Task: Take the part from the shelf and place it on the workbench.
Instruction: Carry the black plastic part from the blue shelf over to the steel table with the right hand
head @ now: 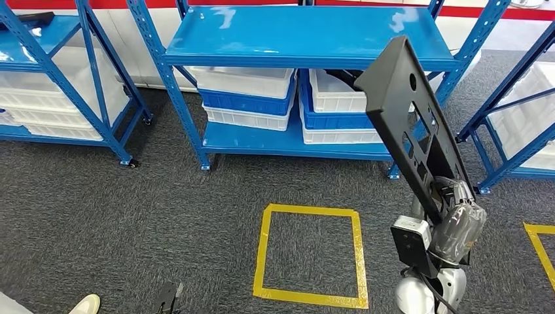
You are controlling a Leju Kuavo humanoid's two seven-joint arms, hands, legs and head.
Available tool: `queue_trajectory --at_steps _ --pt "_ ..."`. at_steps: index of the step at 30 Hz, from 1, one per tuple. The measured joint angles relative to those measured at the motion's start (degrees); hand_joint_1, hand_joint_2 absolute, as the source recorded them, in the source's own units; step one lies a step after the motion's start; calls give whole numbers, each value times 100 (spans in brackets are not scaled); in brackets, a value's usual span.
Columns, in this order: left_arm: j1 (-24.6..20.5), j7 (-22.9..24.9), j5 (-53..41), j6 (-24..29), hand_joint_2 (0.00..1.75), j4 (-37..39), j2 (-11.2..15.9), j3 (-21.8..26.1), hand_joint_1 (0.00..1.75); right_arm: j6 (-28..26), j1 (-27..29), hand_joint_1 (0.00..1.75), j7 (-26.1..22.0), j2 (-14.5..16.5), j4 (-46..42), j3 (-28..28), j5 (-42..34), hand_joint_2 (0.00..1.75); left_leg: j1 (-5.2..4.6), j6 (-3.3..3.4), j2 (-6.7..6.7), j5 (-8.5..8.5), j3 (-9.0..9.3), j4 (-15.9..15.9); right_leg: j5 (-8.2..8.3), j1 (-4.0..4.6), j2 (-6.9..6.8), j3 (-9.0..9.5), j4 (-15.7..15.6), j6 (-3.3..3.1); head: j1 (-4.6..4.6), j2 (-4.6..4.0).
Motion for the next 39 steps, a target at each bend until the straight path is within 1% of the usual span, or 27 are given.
queue_trajectory --at_steps 2,3,6,7,8,9,10,12,13,14,16,18,20,22,23,24,26,27,28,29,31,33,34,35,37,38,39 --pt "7 -1 4 2 175 -1 -1 1 0 6 -12 175 6 -6 -6 15 -45 175 31 -58 -12 -77 -66 81 36 -14 1 -60 4 -103 -13 0" --pt "7 1 7 3 175 -1 -1 2 0 24 -19 175 3 -8 -12 25 -118 175 41 -81 -15 -233 -137 247 68 -21 3 -88 -3 -165 -28 0" --pt "11 17 12 -16 175 -1 -4 2 0 128 -27 175 -21 -31 -29 60 -487 175 50 -126 -16 -894 -495 1254 146 11 25 -190 2 -287 -66 0" --pt "14 27 12 -31 175 -1 -5 2 0 161 -24 175 -28 -42 -31 67 -589 175 50 -125 -17 -987 -568 1514 168 29 46 -221 4 -303 -66 0" --pt "16 39 11 -51 175 -1 -5 2 0 196 -18 175 -31 -54 -32 69 -666 175 49 -109 -22 -962 -545 1580 188 47 79 -245 6 -312 -67 0" --pt "17 52 11 -72 175 -1 -6 2 0 239 -11 175 -31 -67 -36 69 -741 175 46 -79 -40 -834 -408 1422 206 63 121 -259 7 -312 -67 0" --pt "16 64 10 -90 175 -1 -7 2 0 292 -3 175 -30 -80 -40 69 -821 175 39 -30 -100 -651 -183 1080 219 76 170 -266 7 -306 -67 0" --pt "14 86 7 -118 175 -7 9 2 0 395 10 175 -33 -103 -46 69 -985 175 34 83 -361 -432 264 351 248 79 258 -281 5 -270 -49 0" --pt "13 102 3 -129 175 -9 13 2 0 433 21 175 -42 -111 -45 69 -1064 175 20 117 -470 -406 386 139 270 61 302 -297 3 -237 -51 0" --pt "12 117 -2 -140 175 -12 16 2 0 454 43 175 -62 -118 -40 69 -1132 175 5 135 -519 -424 433 51 295 35 351 -320 -4 -197 -58 0" --pt "-3 143 -8 -155 175 -12 -1 2 0 466 101 175 -112 -130 -31 65 -1230 175 -17 147 -412 -392 462 -50 336 6 445 -361 -22 -118 -87 0" --pt "-28 149 -13 -155 175 -15 -18 2 0 460 134 175 -150 -150 -20 57 -1273 175 6 183 -250 -331 505 -202 240 43 332 -489 140 -95 -62 0" --pt "-40 155 -26 -157 175 -16 -29 2 0 451 144 175 -173 -166 -12 53 -1280 175 13 209 -82 -289 518 -281 -44 67 112 -794 739 -118 -19 0" --pt "-37 167 -42 -166 175 -16 -31 2 0 447 173 175 -186 -169 -11 51 -1263 175 6 216 75 -285 504 -277 -285 56 28 -1102 1431 -102 4 0" --pt "-36 174 -50 -170 175 -16 -34 2 0 446 194 175 -188 -172 -12 50 -1247 175 4 213 149 -287 500 -273 -298 49 9 -1142 1547 -65 9 0" --pt "-36 180 -54 -174 175 -16 -38 2 0 446 210 175 -189 -176 -15 49 -1229 175 6 207 217 -291 500 -265 -220 39 -15 -1065 1425 -12 16 0" --pt "-41 193 -62 -190 175 -16 -54 2 0 447 225 175 -189 -186 -31 49 -1203 175 8 165 336 -319 497 -219 74 17 -176 -647 629 93 30 0" --pt "-47 204 -67 -198 175 -16 -58 2 0 454 228 175 -189 -188 -43 50 -1195 175 -7 128 385 -346 485 -177 193 22 -260 -449 260 102 36 0" --pt "-53 217 -74 -205 175 -17 -60 2 0 461 236 175 -189 -188 -57 51 -1191 175 -22 93 426 -369 471 -139 262 26 -316 -327 23 76 35 0" --pt "-57 231 -78 -210 175 -17 -60 2 0 469 248 175 -190 -189 -68 52 -1187 175 -36 64 461 -385 458 -110 280 36 -333 -292 -60 30 33 0" --pt "-64 255 -84 -213 175 -16 -66 2 0 484 282 175 -192 -192 -81 52 -1177 175 -31 26 524 -396 448 -88 304 38 -224 -327 -33 -56 23 0" --pt "-69 272 -84 -214 175 -16 -74 2 0 498 304 175 -196 -193 -89 56 -1157 175 3 -23 392 -543 396 64 336 16 -128 -351 -35 -119 16 0" --pt "-67 278 -84 -214 175 -16 -76 1 0 509 308 175 -199 -189 -92 62 -1149 175 17 -48 261 -717 299 305 355 3 -82 -360 -40 -157 3 0" --pt "-61 282 -84 -214 175 -16 -75 1 0 520 309 175 -201 -185 -96 68 -1144 175 24 -66 121 -933 152 655 368 2 -37 -373 -40 -184 -11 0" --pt "-38 291 -84 -214 175 -16 -76 -1 0 545 317 175 -204 -182 -96 87 -1138 175 25 -75 -2 -1282 -199 1430 389 14 70 -406 -38 -224 -33 0" --pt "-23 295 -84 -214 175 -16 -76 -1 0 554 324 175 -205 -184 -96 97 -1135 175 25 -67 -17 -1314 -294 1624 397 21 136 -419 -36 -233 -37 0" --pt "-8 300 -84 -214 175 -16 -76 -1 0 563 332 175 -208 -188 -95 106 -1134 175 25 -50 -32 -1230 -284 1599 405 26 206 -426 -34 -241 -39 0"
